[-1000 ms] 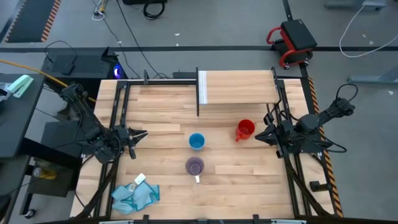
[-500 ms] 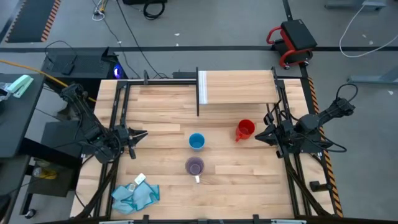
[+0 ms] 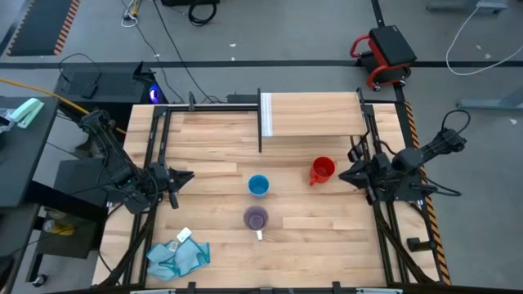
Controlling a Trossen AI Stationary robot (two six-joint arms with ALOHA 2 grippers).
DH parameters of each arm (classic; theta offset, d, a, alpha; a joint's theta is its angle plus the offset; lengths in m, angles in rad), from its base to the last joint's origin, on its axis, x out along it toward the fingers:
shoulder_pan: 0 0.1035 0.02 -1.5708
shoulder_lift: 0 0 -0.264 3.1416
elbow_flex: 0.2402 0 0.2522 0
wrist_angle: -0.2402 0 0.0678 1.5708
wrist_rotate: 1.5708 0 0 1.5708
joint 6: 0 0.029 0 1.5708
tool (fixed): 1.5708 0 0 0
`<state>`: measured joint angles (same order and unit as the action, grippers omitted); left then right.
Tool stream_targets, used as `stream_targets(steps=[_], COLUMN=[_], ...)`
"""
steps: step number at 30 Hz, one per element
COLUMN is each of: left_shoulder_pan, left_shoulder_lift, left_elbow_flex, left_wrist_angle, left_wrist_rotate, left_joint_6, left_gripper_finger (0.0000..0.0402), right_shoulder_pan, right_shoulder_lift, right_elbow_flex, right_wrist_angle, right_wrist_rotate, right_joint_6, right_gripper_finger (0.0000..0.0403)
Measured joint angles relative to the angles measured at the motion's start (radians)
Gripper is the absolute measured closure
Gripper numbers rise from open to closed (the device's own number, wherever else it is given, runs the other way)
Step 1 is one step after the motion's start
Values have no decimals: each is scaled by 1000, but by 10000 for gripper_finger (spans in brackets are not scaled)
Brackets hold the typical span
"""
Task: Stack small to large cups/mugs on shelf
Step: Put the purple mug on the shelf
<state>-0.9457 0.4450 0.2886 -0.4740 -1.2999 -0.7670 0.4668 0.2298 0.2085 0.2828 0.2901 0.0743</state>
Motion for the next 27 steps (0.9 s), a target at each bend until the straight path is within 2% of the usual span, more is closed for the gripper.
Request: stream_targets(steps=[8, 14, 21, 27], left_shoulder_pan=[0, 0, 0, 0], left_shoulder_lift=[0, 0, 0, 0], left_elbow_flex=[0, 0, 0, 0], left_wrist_angle=[-1, -1, -2, -1], left_wrist_rotate=[0, 0, 6, 7], left_joint_6=[-59, -59, -59, -69], left_gripper_finger=[344, 351, 352, 350], right_shoulder_pan=[0, 0, 0, 0], right_shoulder_lift=[5, 84, 301, 539], right_elbow_flex=[0, 0, 94, 293], right_wrist_angle=[18, 105, 144, 47], right_wrist_rotate=[0, -7, -34, -29], right_joint_6=[53, 106, 76, 4], right_gripper_finger=[373, 373, 372, 364])
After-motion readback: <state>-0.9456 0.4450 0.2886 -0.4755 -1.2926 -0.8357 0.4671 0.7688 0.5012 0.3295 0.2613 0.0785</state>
